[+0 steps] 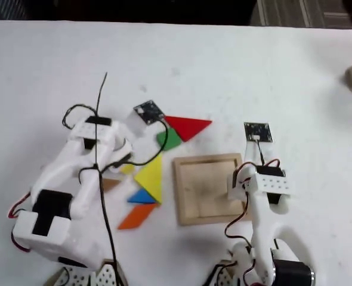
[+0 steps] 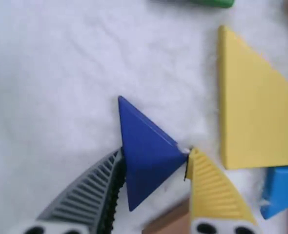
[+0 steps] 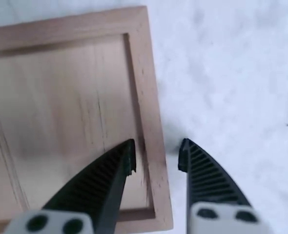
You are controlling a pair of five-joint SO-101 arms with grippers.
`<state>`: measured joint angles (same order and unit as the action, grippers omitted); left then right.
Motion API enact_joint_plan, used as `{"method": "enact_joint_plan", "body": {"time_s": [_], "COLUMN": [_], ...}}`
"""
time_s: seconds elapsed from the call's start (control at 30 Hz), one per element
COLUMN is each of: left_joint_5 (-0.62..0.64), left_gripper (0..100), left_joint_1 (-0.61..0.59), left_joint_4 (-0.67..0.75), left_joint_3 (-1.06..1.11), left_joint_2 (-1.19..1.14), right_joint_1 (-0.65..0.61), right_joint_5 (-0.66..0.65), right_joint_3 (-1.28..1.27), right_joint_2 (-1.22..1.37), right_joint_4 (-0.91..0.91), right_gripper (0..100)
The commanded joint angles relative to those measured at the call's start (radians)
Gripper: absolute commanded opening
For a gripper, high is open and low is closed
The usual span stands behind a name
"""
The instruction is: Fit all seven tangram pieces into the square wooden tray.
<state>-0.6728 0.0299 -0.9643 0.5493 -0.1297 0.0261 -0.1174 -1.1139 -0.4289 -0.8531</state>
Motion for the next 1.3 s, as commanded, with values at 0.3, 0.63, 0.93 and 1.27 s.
{"method": "enact_joint_plan", "body": {"time_s": [0.3, 0.63, 0.93, 1.27], "left_joint_5": [0.4, 0.566, 0.68, 0.841], "left_gripper": [10, 10, 10, 10], "left_joint_1": [0.005, 0.077, 0.272, 0.558], "left_joint_4": [-0.163, -0.311, -0.344, -0.301], "left_joint_3": [-0.238, -0.321, -0.338, -0.338], "left_joint_2": [0.042, 0.048, 0.05, 0.047], "right_joint_1": [-0.008, -0.008, -0.004, -0.007], "right_joint_5": [-0.011, -0.011, -0.011, -0.006], "right_joint_3": [0.002, 0.002, 0.002, 0.009], "right_joint_2": [-0.025, -0.025, -0.027, -0.039], "right_joint_4": [0.022, 0.022, 0.022, 0.016], "right_gripper": [14.5, 14.5, 14.5, 14.6]}}
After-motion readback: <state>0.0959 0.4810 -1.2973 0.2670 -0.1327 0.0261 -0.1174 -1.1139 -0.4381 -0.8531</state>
